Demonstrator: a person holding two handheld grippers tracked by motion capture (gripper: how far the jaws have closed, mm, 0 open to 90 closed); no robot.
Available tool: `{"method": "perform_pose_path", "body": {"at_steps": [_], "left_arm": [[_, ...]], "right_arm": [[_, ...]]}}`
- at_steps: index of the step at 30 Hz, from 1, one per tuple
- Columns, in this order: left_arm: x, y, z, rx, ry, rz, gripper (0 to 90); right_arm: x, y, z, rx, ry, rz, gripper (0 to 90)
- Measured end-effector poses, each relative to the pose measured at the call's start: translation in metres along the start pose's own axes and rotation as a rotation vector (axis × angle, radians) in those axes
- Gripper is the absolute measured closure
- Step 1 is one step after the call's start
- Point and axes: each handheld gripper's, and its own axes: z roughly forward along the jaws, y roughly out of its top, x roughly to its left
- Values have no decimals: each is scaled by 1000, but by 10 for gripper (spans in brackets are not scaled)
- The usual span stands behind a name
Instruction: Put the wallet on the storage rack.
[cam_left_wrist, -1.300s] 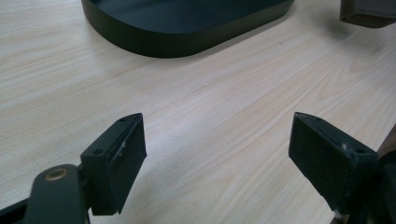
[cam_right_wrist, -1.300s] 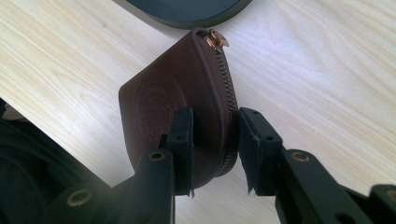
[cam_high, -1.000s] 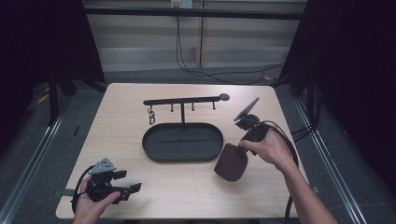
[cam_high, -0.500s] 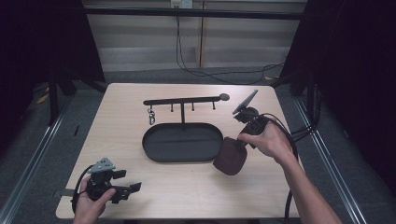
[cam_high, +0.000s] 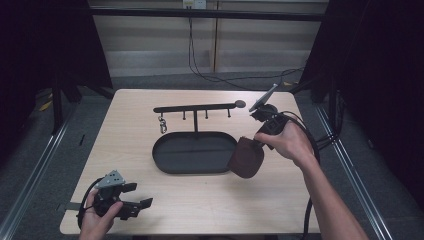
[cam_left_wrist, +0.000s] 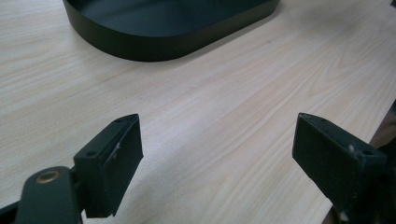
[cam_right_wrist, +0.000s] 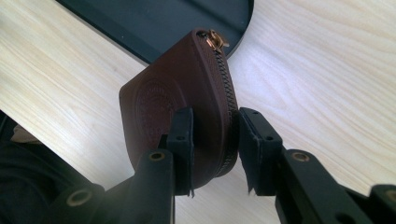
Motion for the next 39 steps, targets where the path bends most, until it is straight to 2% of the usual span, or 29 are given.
{"method": "perform_pose_path", "body": {"at_steps": [3,14,27,32,39], "left_arm": [[0,0,0,1,2,1,160],[1,0,-1,2,5,3,161],[3,-1,-2,-6,14,-2,161],[3,-1,-2,-7,15,-7,161],[3,-1,-2,-6,17,-3,161]], "right_arm": [[2,5,1,9,-7,-4,673],[-1,20,-2,-61,23,25,673],[-1,37,15,-123,83,46,673],[3,44,25,-120,115,39,673],[4,49,37,-165,133,55,673]]}}
